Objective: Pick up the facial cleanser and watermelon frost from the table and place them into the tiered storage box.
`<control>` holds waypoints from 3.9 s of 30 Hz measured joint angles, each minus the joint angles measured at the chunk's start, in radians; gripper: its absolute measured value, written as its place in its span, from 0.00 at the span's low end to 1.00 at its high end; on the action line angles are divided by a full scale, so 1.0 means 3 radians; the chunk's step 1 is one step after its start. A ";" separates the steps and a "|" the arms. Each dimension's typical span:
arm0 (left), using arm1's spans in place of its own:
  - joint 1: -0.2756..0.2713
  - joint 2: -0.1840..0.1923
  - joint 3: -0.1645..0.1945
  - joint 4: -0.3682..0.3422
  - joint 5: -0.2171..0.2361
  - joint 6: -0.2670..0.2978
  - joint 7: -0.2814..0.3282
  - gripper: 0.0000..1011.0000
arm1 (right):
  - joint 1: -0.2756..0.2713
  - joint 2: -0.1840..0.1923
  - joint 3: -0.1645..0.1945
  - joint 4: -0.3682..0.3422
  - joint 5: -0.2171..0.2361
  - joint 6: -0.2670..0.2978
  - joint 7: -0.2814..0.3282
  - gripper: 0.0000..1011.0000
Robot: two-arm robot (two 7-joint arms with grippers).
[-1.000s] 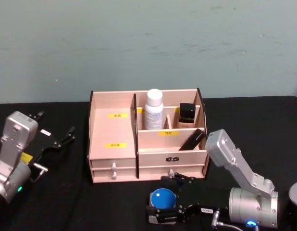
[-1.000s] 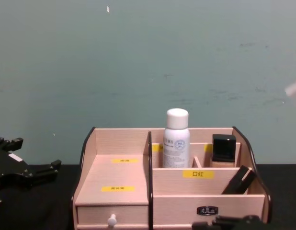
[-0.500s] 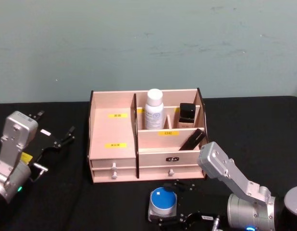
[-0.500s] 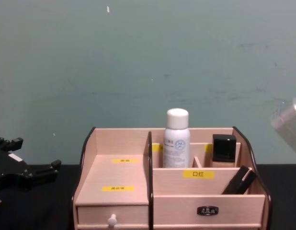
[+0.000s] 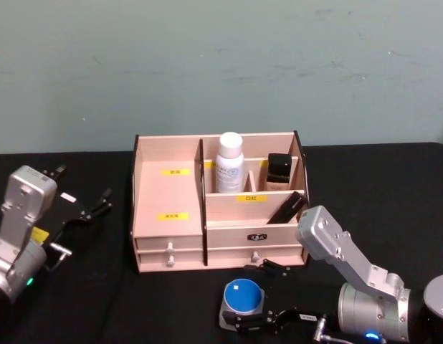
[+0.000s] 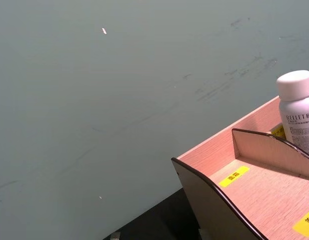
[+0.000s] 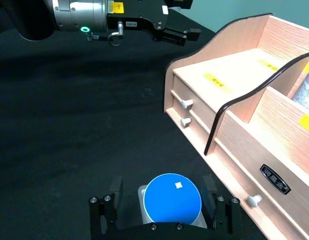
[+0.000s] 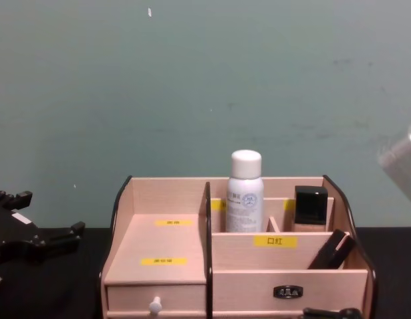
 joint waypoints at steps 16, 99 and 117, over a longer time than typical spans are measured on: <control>0.0000 0.0000 0.0000 0.0000 0.0000 0.0000 0.0000 1.00 | 0.0012 -0.0066 -0.0010 0.0109 -0.0054 0.0028 0.0025 0.99; 0.0000 0.0000 0.0000 0.0000 0.0000 0.0000 0.0000 1.00 | 0.0021 -0.0177 -0.0005 0.0253 -0.0120 -0.0030 0.0053 0.71; 0.0000 0.0000 0.0000 0.0000 0.0000 0.0000 0.0000 1.00 | 0.0220 -0.0348 0.0010 0.0118 -0.0056 -0.0127 0.0074 0.71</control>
